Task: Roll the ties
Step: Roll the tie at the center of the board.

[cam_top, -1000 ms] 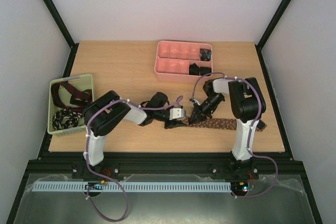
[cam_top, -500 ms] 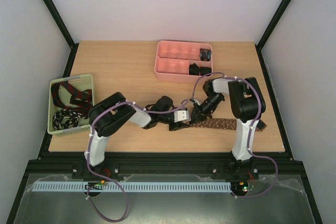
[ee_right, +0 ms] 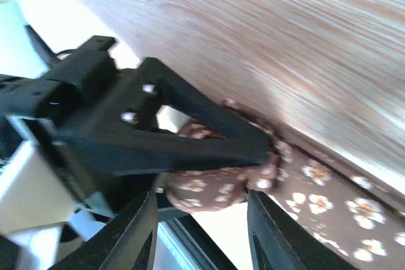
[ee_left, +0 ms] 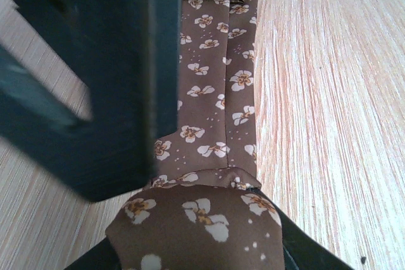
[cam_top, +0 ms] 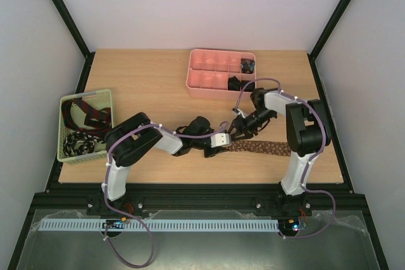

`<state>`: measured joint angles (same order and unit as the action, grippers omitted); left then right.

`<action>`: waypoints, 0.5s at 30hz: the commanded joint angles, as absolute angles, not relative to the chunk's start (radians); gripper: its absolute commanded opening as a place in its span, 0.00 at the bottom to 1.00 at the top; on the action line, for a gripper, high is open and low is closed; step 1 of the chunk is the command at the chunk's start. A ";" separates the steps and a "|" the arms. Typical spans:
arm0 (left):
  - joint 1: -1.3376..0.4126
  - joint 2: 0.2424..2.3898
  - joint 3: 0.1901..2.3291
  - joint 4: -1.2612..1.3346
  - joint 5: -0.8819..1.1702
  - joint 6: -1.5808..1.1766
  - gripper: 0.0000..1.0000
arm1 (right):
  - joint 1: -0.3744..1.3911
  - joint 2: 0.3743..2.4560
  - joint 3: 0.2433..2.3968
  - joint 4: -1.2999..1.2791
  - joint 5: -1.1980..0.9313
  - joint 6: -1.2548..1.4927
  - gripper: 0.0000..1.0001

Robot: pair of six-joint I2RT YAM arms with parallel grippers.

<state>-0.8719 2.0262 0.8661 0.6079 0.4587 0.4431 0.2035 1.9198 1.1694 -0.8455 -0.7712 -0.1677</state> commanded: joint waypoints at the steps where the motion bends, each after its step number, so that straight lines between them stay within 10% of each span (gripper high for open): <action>1: -0.866 2.087 0.833 0.354 0.337 0.451 0.34 | 0.231 1.879 1.134 -0.812 -0.909 -0.078 0.41; 15: -0.864 2.083 0.822 0.345 0.339 0.440 0.35 | 0.291 1.925 1.080 -0.756 -0.716 -0.111 0.33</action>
